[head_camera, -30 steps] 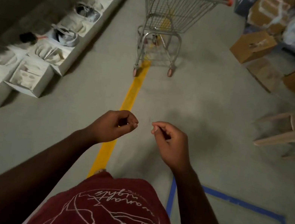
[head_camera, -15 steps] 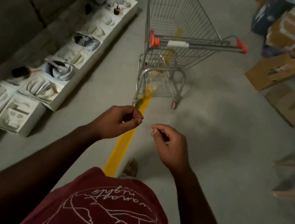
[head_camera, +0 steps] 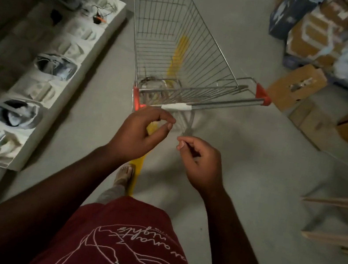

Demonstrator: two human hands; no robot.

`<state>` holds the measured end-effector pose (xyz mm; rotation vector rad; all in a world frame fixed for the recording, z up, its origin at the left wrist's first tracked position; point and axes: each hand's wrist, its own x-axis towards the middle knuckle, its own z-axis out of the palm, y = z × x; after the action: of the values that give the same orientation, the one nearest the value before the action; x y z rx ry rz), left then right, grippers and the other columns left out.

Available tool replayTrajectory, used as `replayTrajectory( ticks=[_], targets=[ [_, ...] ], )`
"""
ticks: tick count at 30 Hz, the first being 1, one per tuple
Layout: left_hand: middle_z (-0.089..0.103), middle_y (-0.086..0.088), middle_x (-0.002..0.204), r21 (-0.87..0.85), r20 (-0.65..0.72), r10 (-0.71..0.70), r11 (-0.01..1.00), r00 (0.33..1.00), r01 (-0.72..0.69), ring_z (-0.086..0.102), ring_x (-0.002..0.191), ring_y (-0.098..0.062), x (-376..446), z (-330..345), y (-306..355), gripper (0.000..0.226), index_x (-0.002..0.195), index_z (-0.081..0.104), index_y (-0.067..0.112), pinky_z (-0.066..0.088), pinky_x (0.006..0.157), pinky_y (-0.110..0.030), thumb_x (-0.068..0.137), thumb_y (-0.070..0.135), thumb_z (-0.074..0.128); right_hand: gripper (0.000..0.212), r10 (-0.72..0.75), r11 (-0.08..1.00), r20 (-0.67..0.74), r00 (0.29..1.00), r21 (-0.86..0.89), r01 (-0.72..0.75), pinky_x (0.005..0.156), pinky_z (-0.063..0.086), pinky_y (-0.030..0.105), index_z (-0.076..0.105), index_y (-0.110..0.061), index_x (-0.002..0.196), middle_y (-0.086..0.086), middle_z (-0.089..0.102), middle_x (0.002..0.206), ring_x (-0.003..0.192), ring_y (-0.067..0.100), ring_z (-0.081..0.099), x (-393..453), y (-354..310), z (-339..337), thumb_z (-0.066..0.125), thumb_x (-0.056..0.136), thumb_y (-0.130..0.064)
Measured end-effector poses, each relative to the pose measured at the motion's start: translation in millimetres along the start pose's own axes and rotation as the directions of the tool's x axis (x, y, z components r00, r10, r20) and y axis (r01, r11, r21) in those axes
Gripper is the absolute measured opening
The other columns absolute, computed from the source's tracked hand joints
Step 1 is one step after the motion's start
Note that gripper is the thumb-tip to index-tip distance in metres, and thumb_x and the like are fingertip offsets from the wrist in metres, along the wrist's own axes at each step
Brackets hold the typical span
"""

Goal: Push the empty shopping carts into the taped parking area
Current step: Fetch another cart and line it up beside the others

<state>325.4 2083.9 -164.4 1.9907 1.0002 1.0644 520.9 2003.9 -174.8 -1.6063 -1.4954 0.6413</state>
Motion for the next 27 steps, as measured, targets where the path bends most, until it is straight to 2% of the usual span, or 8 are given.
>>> replayTrajectory(
  ticks=[5,7,10,13,21,25,26,27],
  targets=[
    [0.061,-0.002,0.140,0.251,0.257,-0.154,0.964,0.954,0.088,0.055,0.131,-0.024,76.1,7.9,-44.0,0.048,0.137,0.057,0.020,0.042,0.110,-0.042,0.093,0.035,0.070,0.041,-0.009,0.986,-0.133,0.991,-0.163,-0.013,0.093,0.045,0.013,0.064,-0.025,0.133,-0.010,0.071,0.121,0.109,0.000,0.063,84.0,-5.5,1.0,0.068,0.093,-0.015],
    [0.061,-0.003,0.141,0.260,0.393,-0.268,0.950,0.880,0.173,0.059,0.128,-0.025,94.4,17.4,-58.1,0.055,0.144,0.049,0.022,0.050,0.100,-0.039,0.096,0.045,0.065,0.053,-0.058,0.926,-0.107,0.993,-0.377,0.014,0.104,0.041,0.022,0.062,-0.024,0.135,-0.007,0.067,0.131,0.121,0.012,0.058,119.1,0.6,-4.4,0.069,0.084,-0.013],
    [0.064,-0.001,0.137,0.355,0.485,-0.299,0.926,0.822,0.127,0.065,0.118,-0.024,106.6,36.2,-73.5,0.058,0.144,0.046,0.028,0.047,0.081,-0.031,0.099,0.064,0.048,0.063,0.166,0.759,0.051,0.985,-0.644,-0.094,0.113,0.033,0.041,0.059,-0.024,0.138,-0.004,0.061,0.140,0.135,0.023,0.050,156.0,20.0,-14.9,0.072,0.078,-0.014],
    [0.066,0.000,0.130,0.430,0.441,-0.274,0.900,0.854,0.067,0.067,0.110,-0.024,104.7,46.5,-77.7,0.055,0.139,0.050,0.030,0.042,0.073,-0.030,0.099,0.067,0.042,0.051,0.360,0.599,0.113,0.926,-0.789,-0.136,0.125,0.014,0.047,0.063,-0.027,0.130,-0.006,0.059,0.135,0.141,0.020,0.042,165.5,40.1,-17.6,0.072,0.081,-0.017],
    [0.073,0.009,0.108,0.517,0.361,-0.149,0.854,0.920,-0.065,0.073,0.086,-0.017,79.7,34.1,-72.7,0.042,0.125,0.054,0.038,0.039,0.060,-0.028,0.098,0.067,0.041,0.027,0.256,0.629,0.006,0.967,-0.760,-0.162,0.123,0.021,0.047,0.069,-0.025,0.111,-0.002,0.064,0.117,0.125,0.025,0.051,137.8,42.3,4.5,0.067,0.085,-0.032],
    [0.063,0.023,0.058,0.844,0.221,-0.208,0.531,0.953,-0.080,0.062,0.049,0.001,55.8,16.8,-53.3,0.051,0.086,0.059,0.045,0.037,0.034,-0.022,0.089,0.087,0.032,0.017,0.159,0.689,-0.057,0.986,-0.709,-0.152,0.100,0.044,0.044,0.074,-0.020,0.093,0.006,0.070,0.095,0.101,0.034,0.061,96.3,28.8,12.0,0.073,0.077,-0.023],
    [0.063,0.019,0.057,0.860,0.223,-0.283,0.508,0.933,-0.051,0.066,0.051,-0.005,46.8,14.4,-53.0,0.059,0.084,0.058,0.043,0.054,0.082,-0.049,0.087,0.092,0.025,0.011,0.127,0.697,-0.074,0.989,-0.703,-0.142,0.087,0.046,0.042,0.074,-0.019,0.083,0.007,0.070,0.085,0.091,0.036,0.062,86.3,25.1,14.2,0.075,0.073,-0.022],
    [0.065,0.014,0.061,0.849,0.244,-0.350,0.528,0.905,-0.025,0.071,0.060,-0.015,39.3,11.8,-55.3,0.068,0.087,0.057,0.040,0.004,0.110,-0.070,0.086,0.094,0.017,0.009,0.106,0.702,-0.077,0.991,-0.700,-0.130,0.077,0.046,0.041,0.073,-0.018,0.075,0.008,0.070,0.077,0.082,0.037,0.062,77.3,23.2,15.8,0.078,0.069,-0.024]
  ],
)
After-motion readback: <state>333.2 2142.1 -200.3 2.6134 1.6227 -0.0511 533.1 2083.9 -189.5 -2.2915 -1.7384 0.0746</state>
